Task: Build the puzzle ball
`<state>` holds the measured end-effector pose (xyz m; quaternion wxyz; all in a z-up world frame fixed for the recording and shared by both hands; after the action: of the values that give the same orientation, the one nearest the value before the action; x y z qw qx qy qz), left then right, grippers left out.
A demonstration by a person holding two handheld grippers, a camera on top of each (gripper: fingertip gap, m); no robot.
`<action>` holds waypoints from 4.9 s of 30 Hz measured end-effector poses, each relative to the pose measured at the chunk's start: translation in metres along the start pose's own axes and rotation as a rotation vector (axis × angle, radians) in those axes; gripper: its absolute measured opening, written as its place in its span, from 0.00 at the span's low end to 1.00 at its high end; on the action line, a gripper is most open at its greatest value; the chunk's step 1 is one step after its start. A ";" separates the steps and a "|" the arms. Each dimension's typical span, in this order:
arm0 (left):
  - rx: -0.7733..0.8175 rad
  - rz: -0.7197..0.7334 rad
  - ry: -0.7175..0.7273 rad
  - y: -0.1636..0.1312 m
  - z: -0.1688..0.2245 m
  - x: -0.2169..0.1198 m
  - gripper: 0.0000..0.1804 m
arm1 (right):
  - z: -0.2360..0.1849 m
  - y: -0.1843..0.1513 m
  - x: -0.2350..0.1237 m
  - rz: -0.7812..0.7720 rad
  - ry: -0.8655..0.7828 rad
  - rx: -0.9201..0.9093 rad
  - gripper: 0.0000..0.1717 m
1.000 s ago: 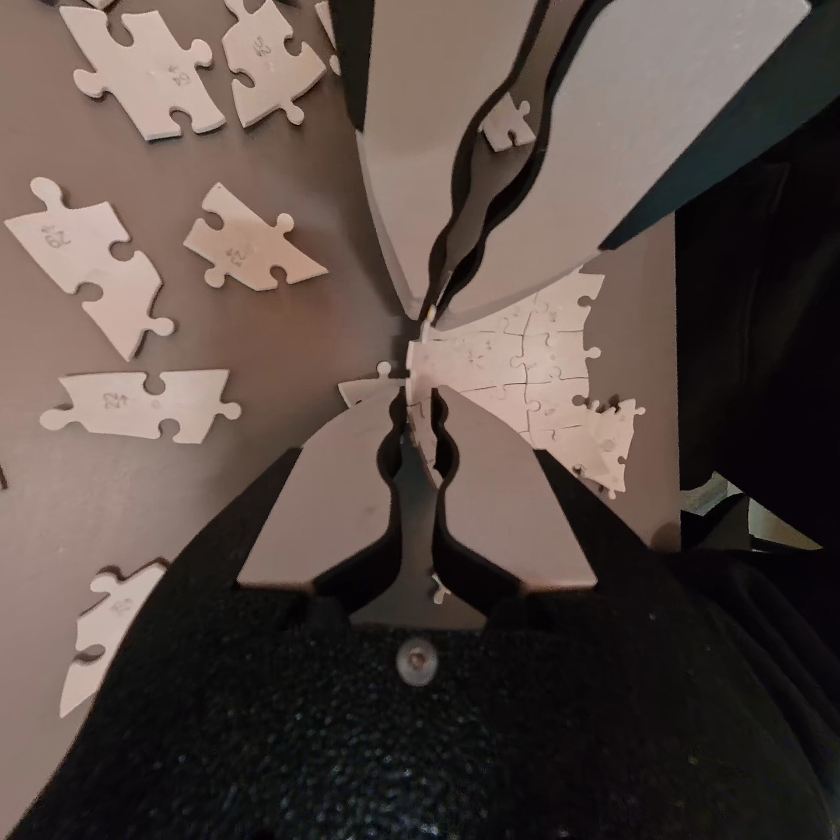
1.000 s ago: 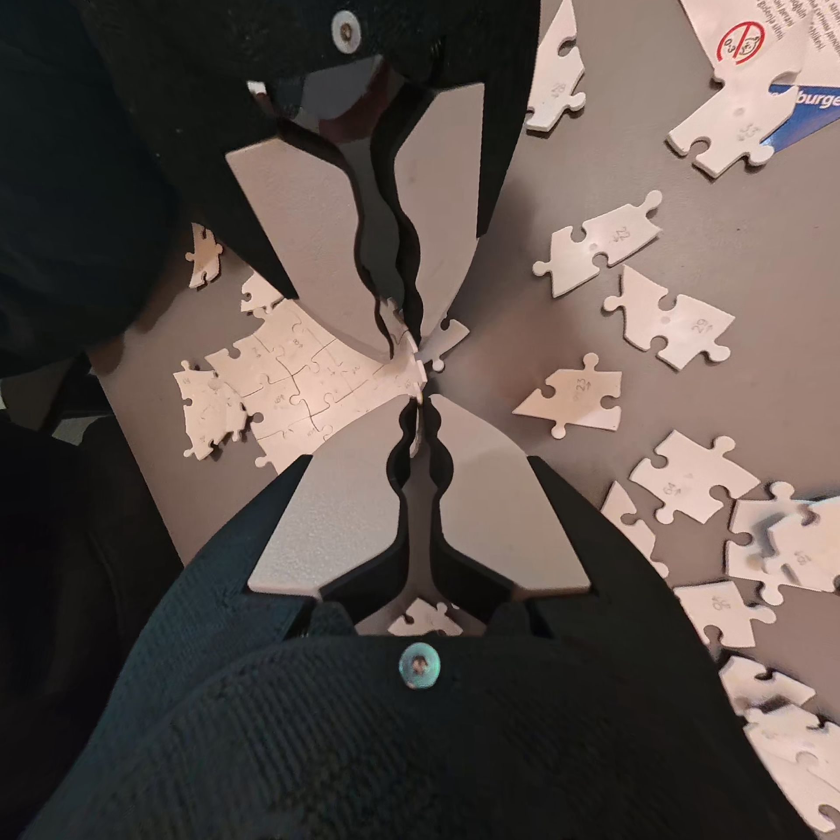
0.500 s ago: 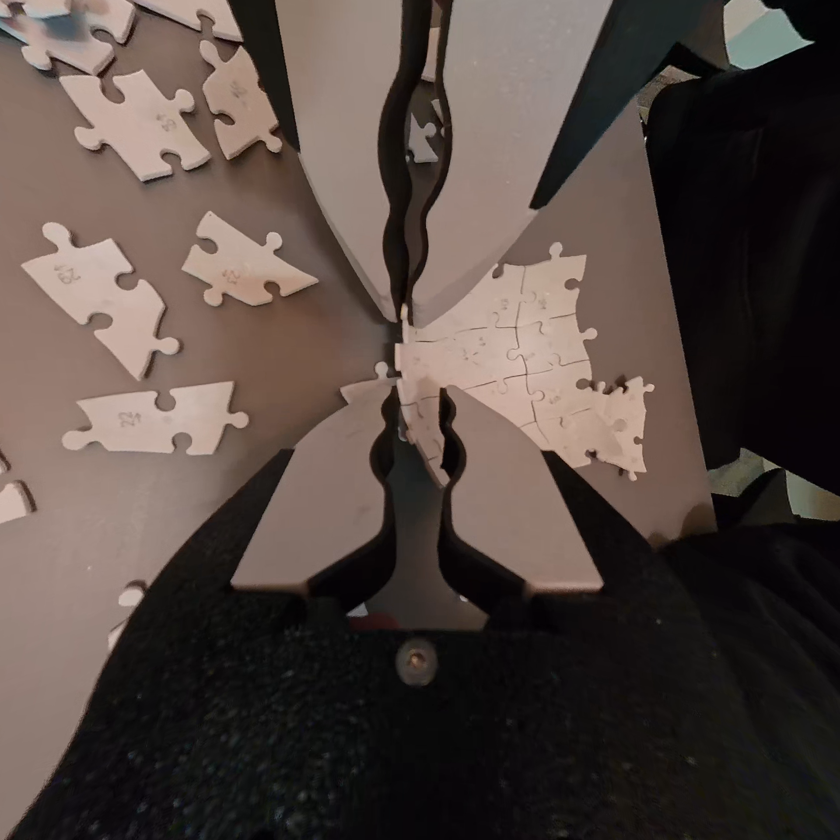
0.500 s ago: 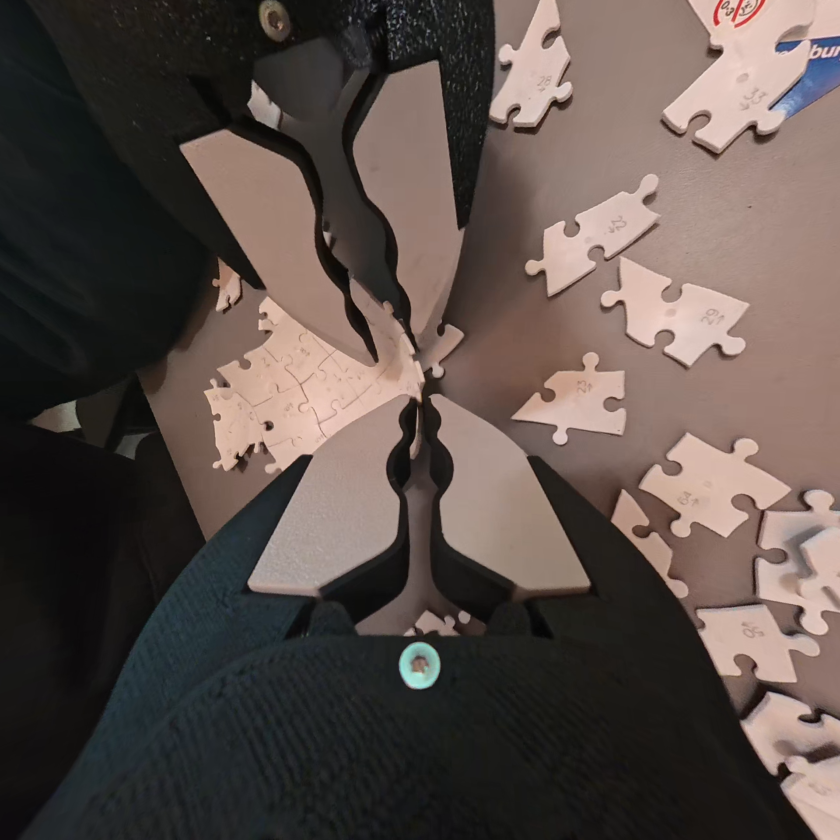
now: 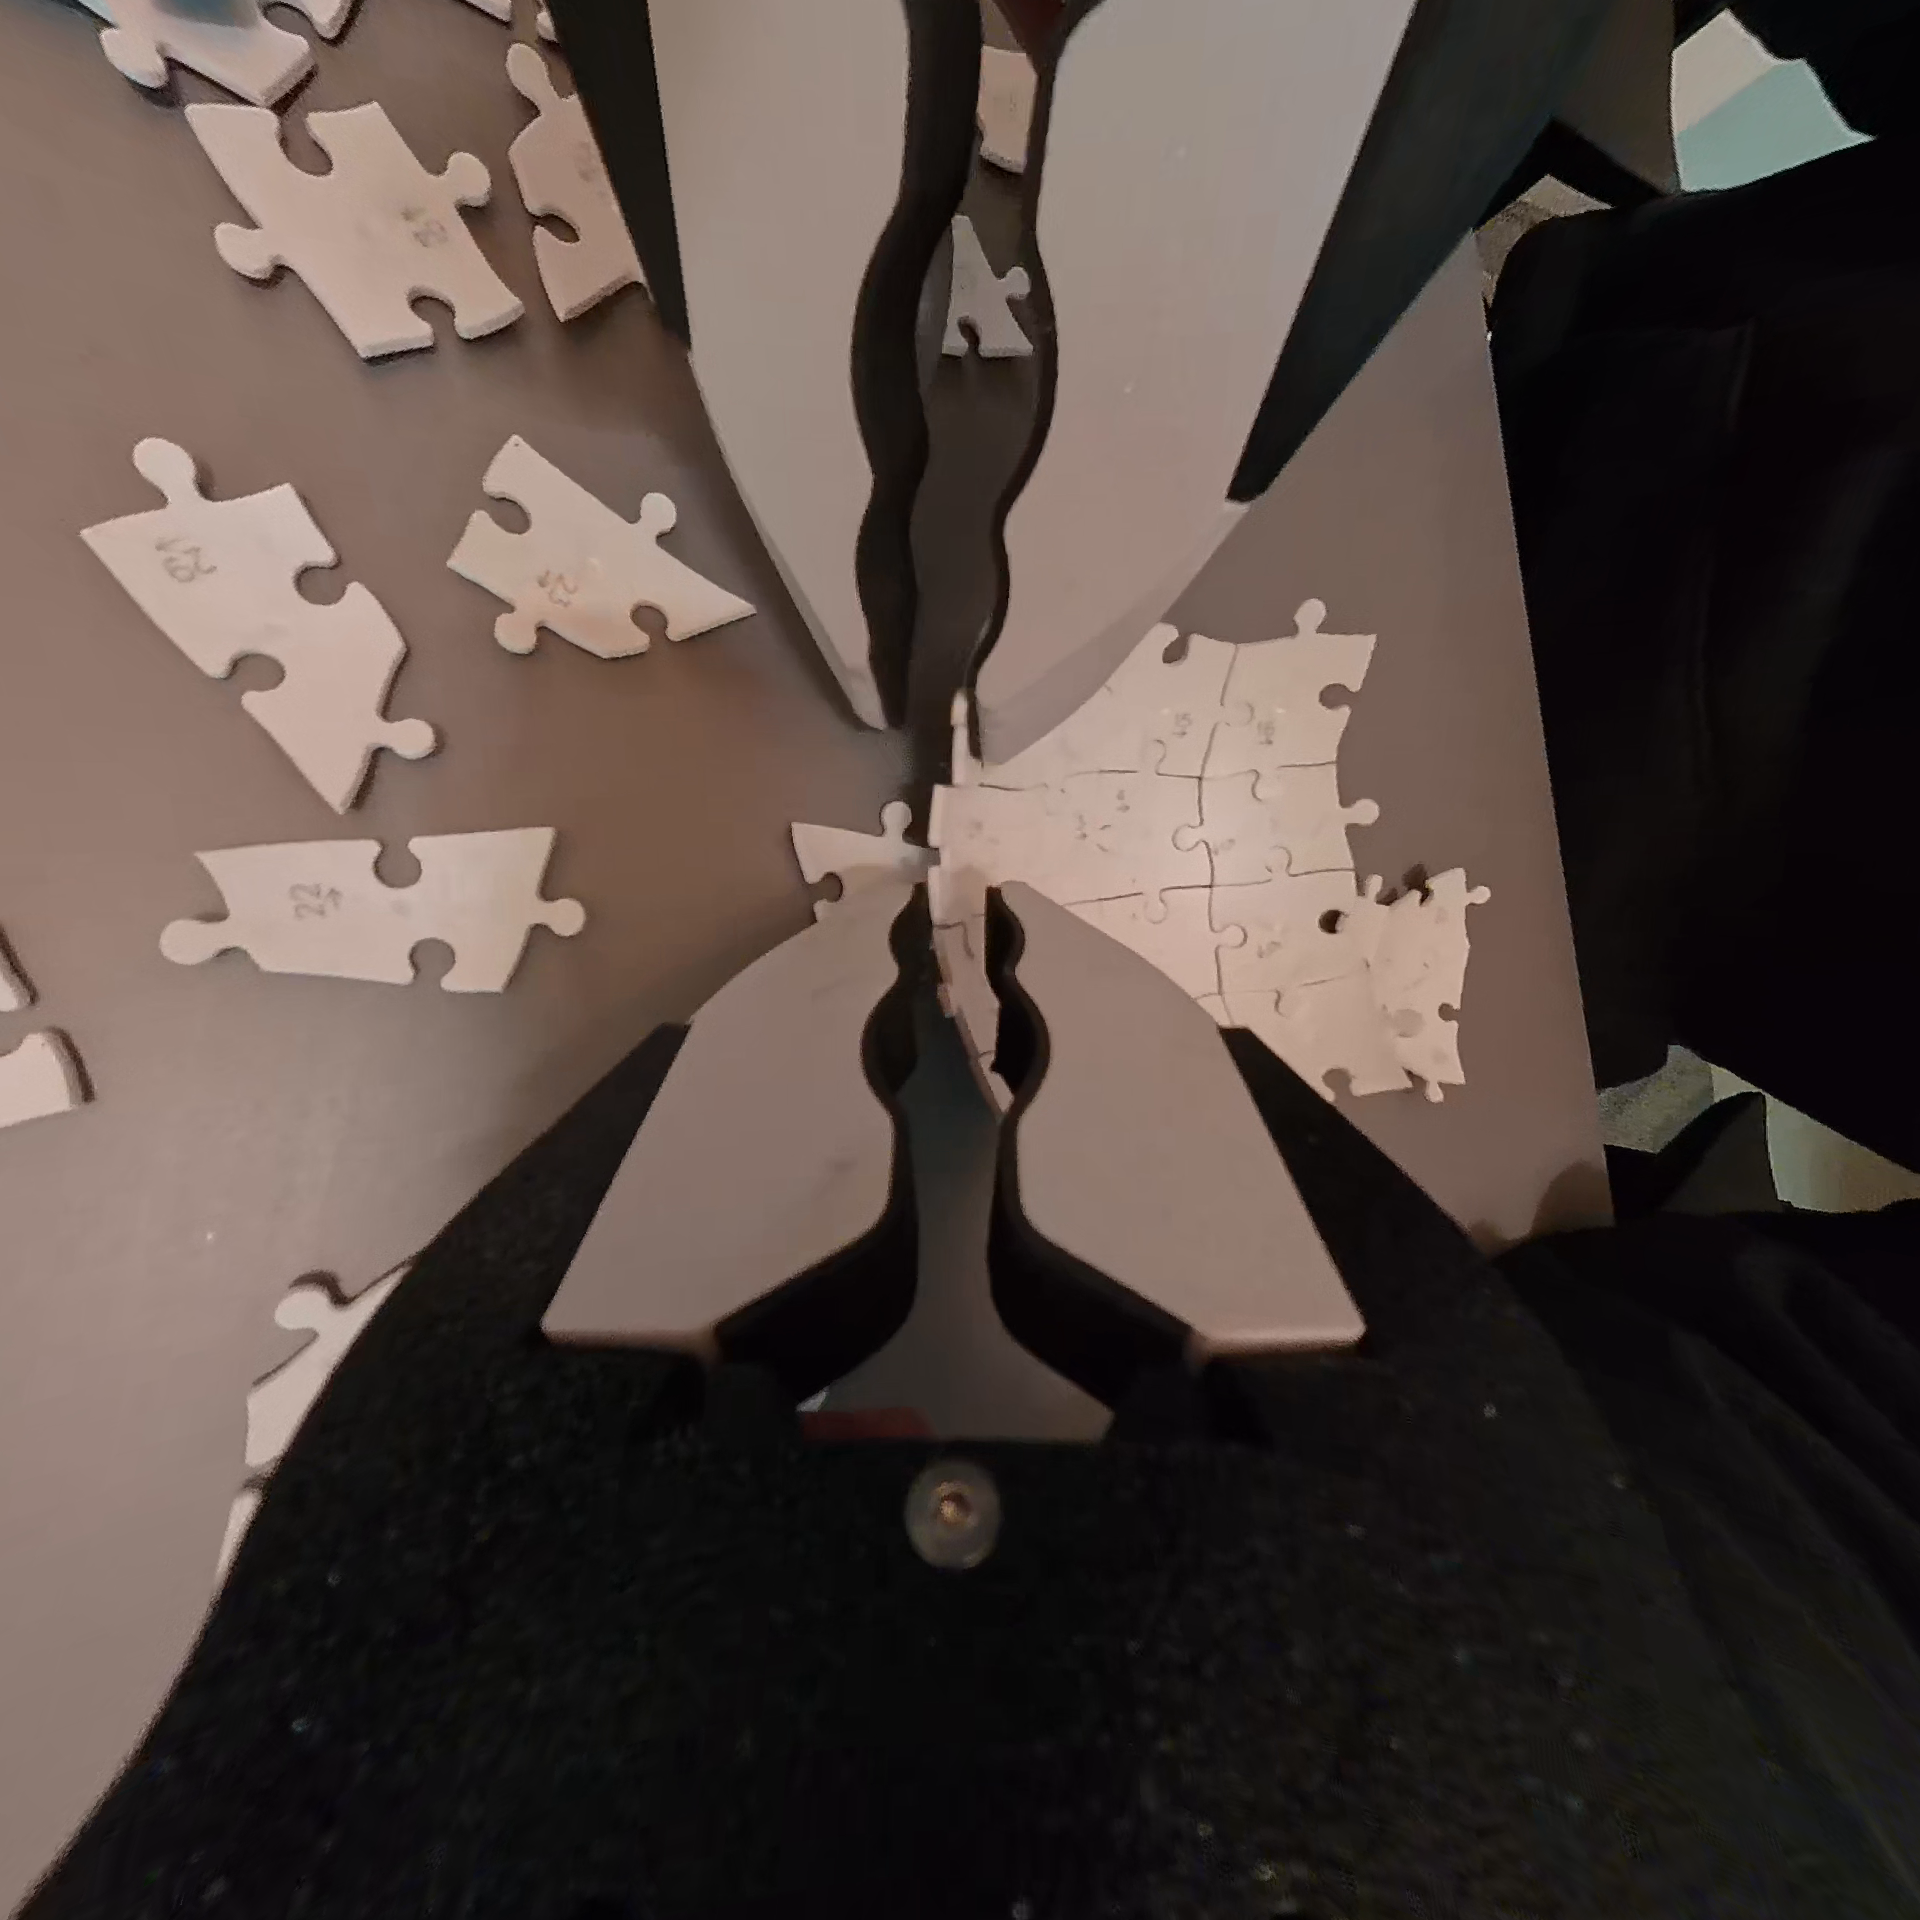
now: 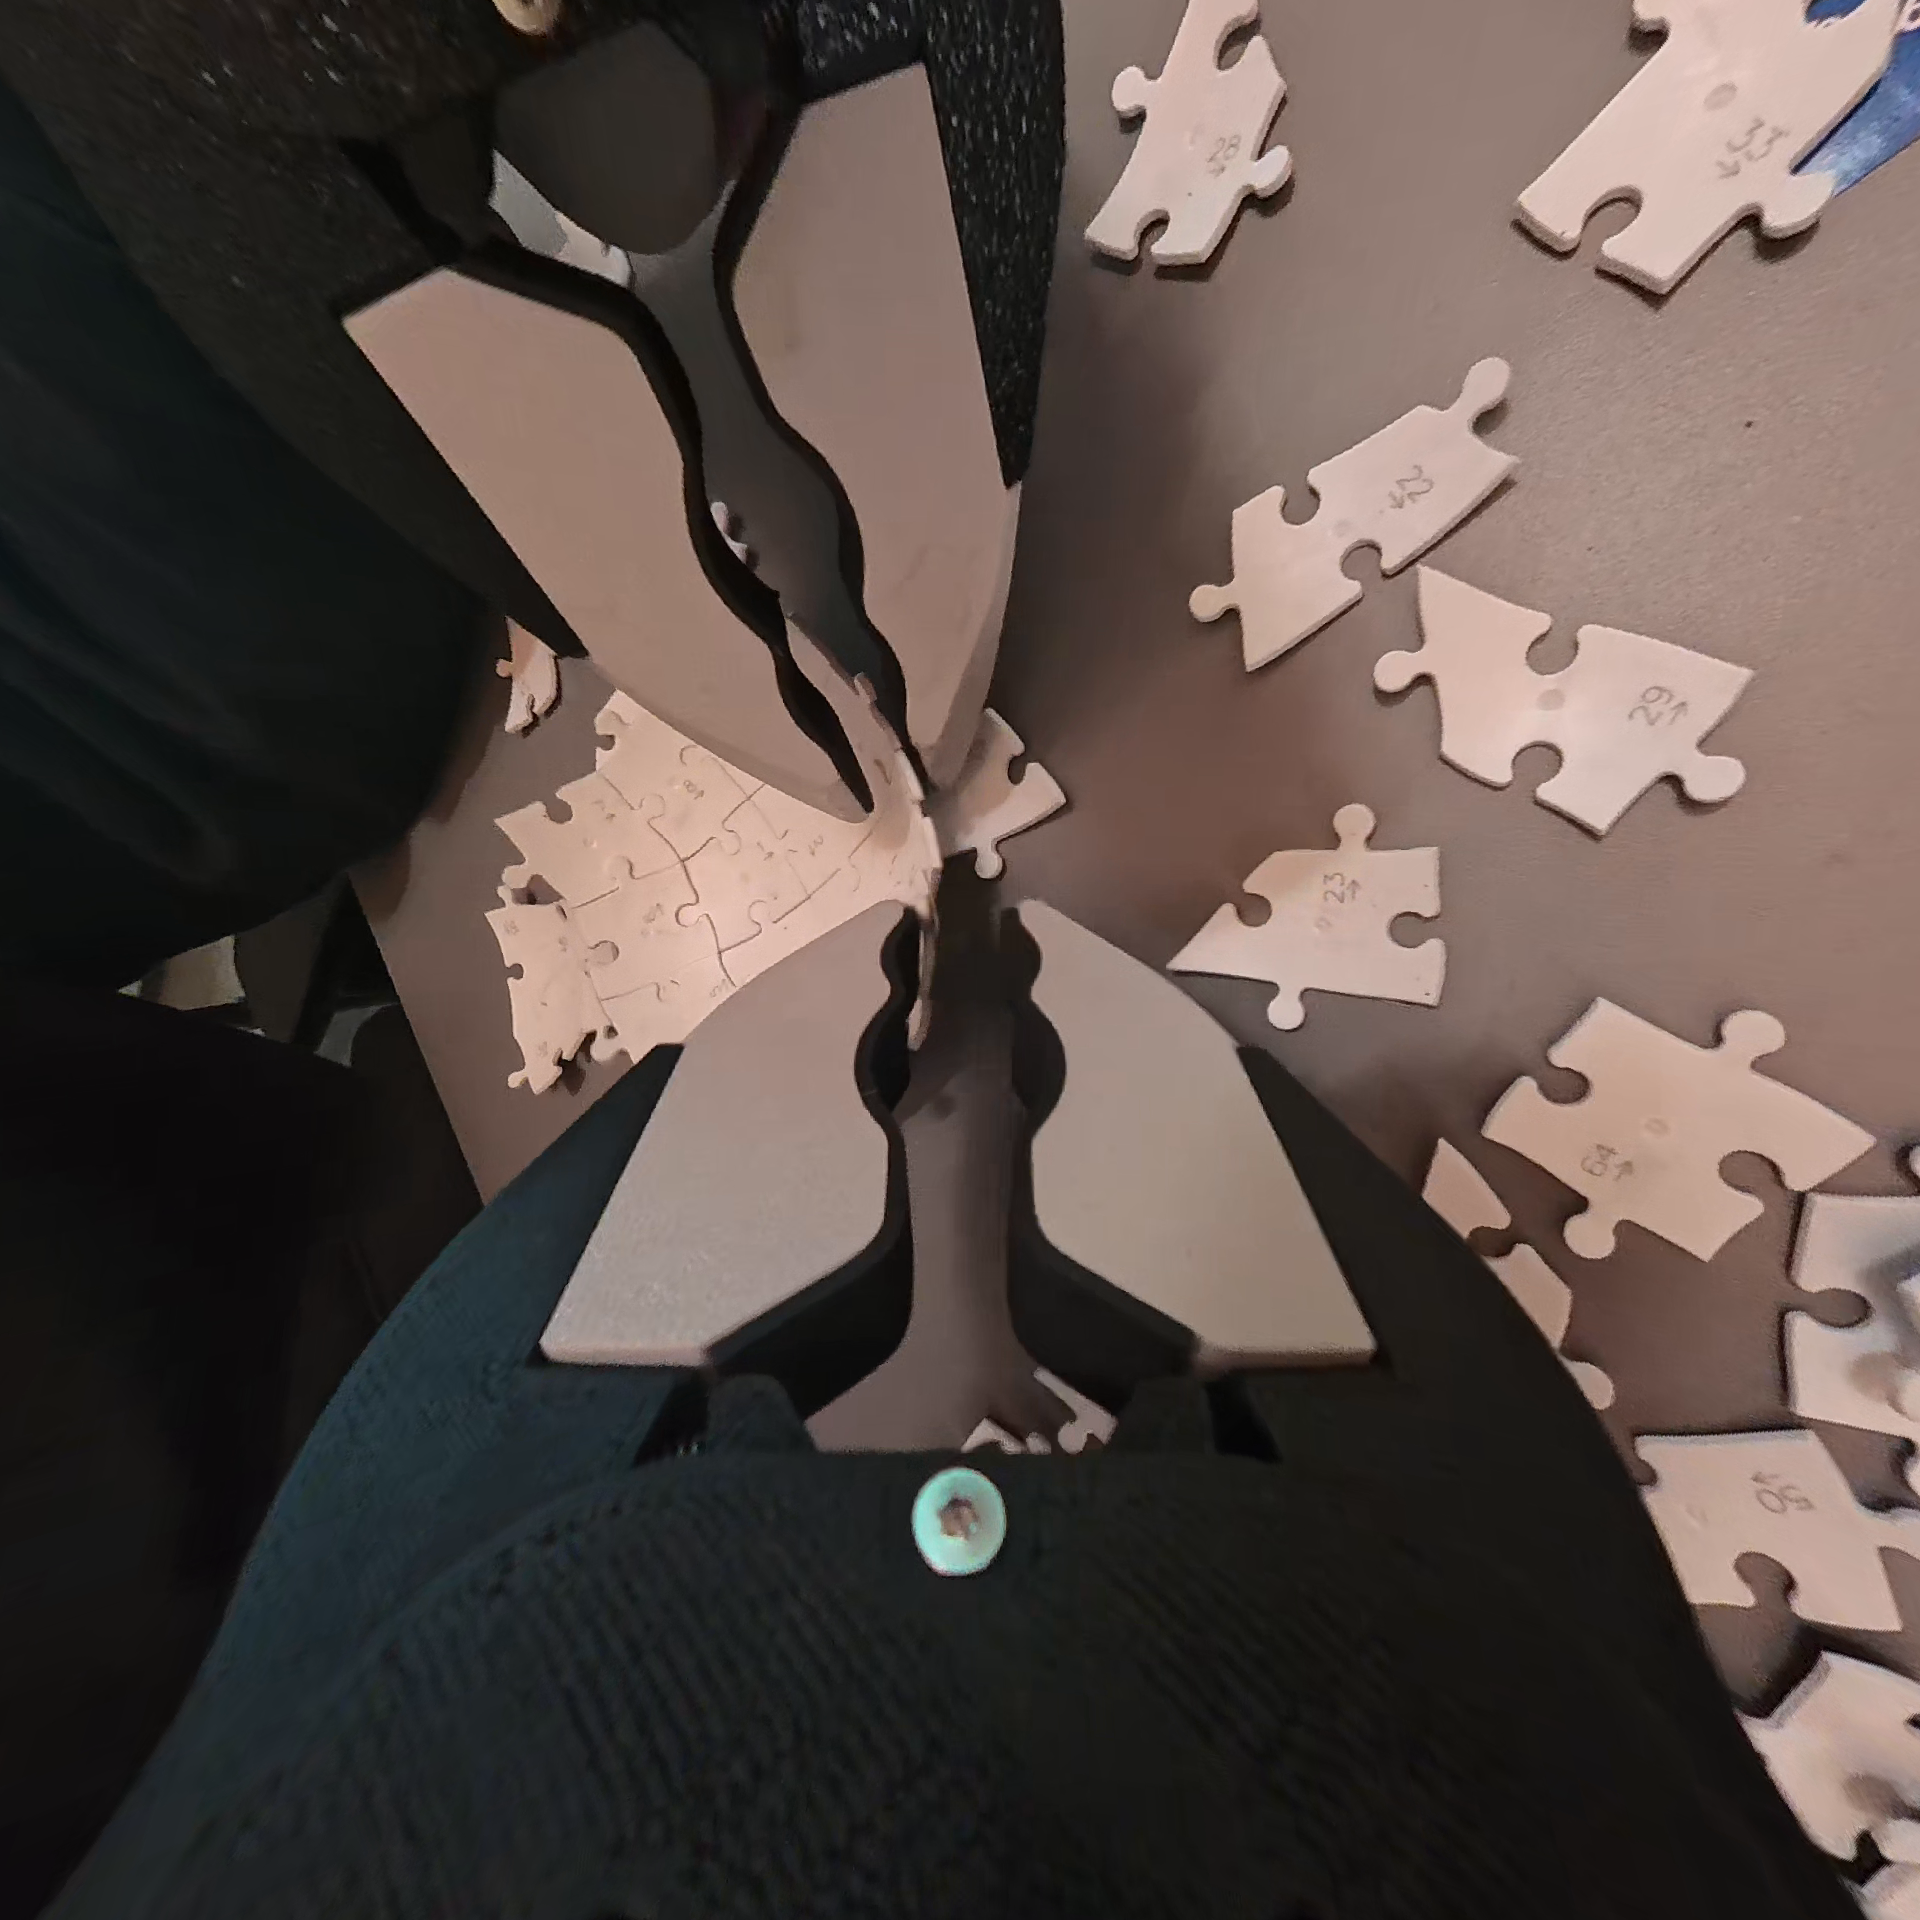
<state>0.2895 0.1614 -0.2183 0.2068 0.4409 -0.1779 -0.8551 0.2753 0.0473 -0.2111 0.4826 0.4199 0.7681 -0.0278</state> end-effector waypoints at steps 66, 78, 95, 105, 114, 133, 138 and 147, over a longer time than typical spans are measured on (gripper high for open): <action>0.040 0.112 0.109 0.009 -0.003 -0.014 0.09 | -0.004 -0.015 0.004 -0.062 0.096 0.085 0.02; -0.049 -0.011 0.006 0.009 0.006 0.005 0.10 | -0.009 -0.010 0.009 -0.091 0.106 0.065 0.02; -0.121 0.005 -0.065 0.009 0.004 0.012 0.02 | -0.008 -0.008 0.009 -0.087 0.097 0.066 0.02; -0.154 0.142 -0.004 0.014 -0.001 -0.006 0.11 | -0.004 -0.006 0.000 -0.062 0.041 0.065 0.02; -0.194 0.054 0.064 0.009 0.005 -0.009 0.08 | -0.005 -0.005 0.004 -0.066 0.052 0.070 0.02; -0.049 0.010 0.104 0.014 0.008 -0.005 0.01 | -0.003 -0.007 0.000 -0.058 0.050 0.080 0.02; -0.113 0.032 0.046 0.012 0.005 -0.003 0.04 | -0.002 -0.007 0.001 -0.059 0.043 0.082 0.02; -0.118 -0.039 0.040 0.015 0.004 0.012 0.04 | -0.004 -0.005 0.002 -0.065 0.036 0.069 0.02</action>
<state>0.2832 0.1433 -0.2171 0.2190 0.4485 -0.1145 -0.8589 0.2685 0.0469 -0.2126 0.4528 0.4117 0.7884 -0.0624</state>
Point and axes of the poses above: each gripper's, where its closed fingertips meet, x out along the fingers, y out of its top, z = x × y across the jaws, the point moved 8 cm from there along -x, back along the fingers, and after that the axes turned 3 degrees about -y, right-handed, at the moved point
